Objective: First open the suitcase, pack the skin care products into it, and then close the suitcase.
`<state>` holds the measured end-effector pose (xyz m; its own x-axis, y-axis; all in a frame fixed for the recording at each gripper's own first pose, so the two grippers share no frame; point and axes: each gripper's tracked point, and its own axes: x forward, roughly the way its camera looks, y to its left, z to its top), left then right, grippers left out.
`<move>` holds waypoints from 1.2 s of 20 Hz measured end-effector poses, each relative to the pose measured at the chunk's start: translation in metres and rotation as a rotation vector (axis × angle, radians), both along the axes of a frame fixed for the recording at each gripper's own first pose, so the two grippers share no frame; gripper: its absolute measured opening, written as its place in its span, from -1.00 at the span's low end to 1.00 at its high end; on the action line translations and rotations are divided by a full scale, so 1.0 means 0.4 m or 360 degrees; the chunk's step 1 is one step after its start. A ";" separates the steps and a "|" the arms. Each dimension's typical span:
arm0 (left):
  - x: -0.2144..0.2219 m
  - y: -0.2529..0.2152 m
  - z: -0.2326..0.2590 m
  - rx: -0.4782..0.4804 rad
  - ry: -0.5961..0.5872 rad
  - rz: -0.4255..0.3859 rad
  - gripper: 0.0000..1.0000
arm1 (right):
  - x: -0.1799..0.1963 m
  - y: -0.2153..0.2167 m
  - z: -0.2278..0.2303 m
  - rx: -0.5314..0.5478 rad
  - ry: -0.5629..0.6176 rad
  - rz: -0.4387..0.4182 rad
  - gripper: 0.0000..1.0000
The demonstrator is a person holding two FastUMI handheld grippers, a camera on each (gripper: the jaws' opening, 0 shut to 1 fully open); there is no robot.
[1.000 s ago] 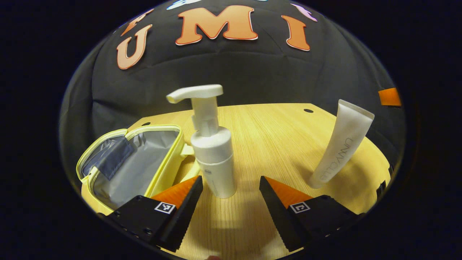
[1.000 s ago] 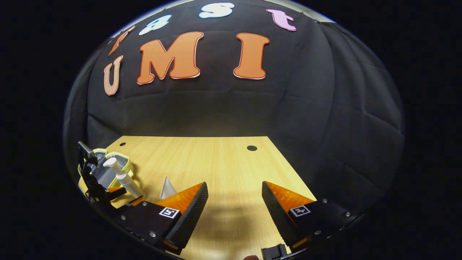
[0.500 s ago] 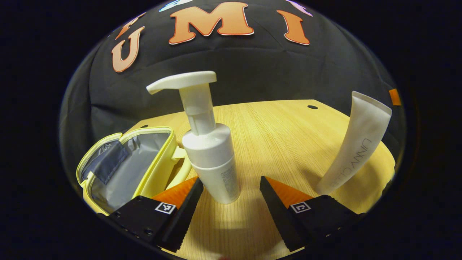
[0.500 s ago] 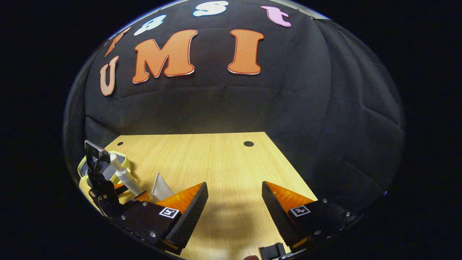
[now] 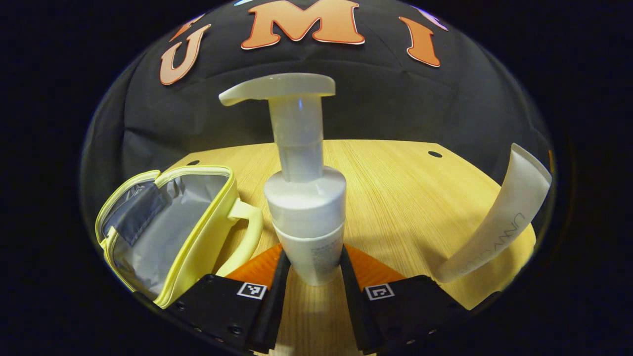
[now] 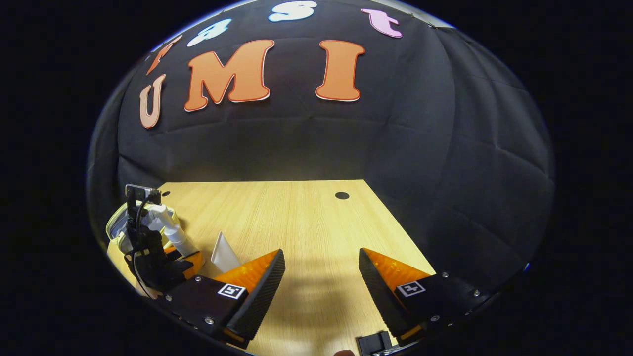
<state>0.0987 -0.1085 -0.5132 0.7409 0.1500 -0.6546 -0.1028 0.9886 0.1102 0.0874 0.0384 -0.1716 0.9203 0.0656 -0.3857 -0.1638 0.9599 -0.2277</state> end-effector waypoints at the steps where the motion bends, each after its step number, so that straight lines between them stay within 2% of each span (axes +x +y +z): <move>1: -0.002 -0.008 0.008 -0.0052 0.0007 0.0001 0.15 | -0.004 0.005 0.001 0.0004 0.0002 0.0002 0.91; 3: -0.008 -0.021 0.053 -0.0104 -0.0009 -0.0015 0.16 | -0.016 0.020 0.011 0.0025 0.0000 0.0011 0.91; 8: -0.040 -0.016 0.233 -0.0116 -0.0038 -0.0102 0.15 | -0.055 0.091 0.051 0.0092 -0.0030 0.0065 0.91; 12: -0.071 0.051 0.379 -0.0022 -0.0076 -0.0175 0.14 | -0.085 0.169 0.079 0.0138 -0.0050 0.0128 0.91; 15: -0.099 0.112 0.458 -0.0009 -0.0110 -0.0189 0.15 | -0.098 0.233 0.078 0.0171 -0.0043 0.0173 0.91; 20: -0.146 0.231 0.567 0.0075 -0.0152 -0.0151 0.15 | -0.085 0.300 -0.002 0.0210 0.0062 0.0228 0.91; 24: -0.197 0.298 0.589 0.0123 -0.0145 -0.0095 0.15 | -0.041 0.313 -0.107 0.0115 0.0126 0.0256 0.91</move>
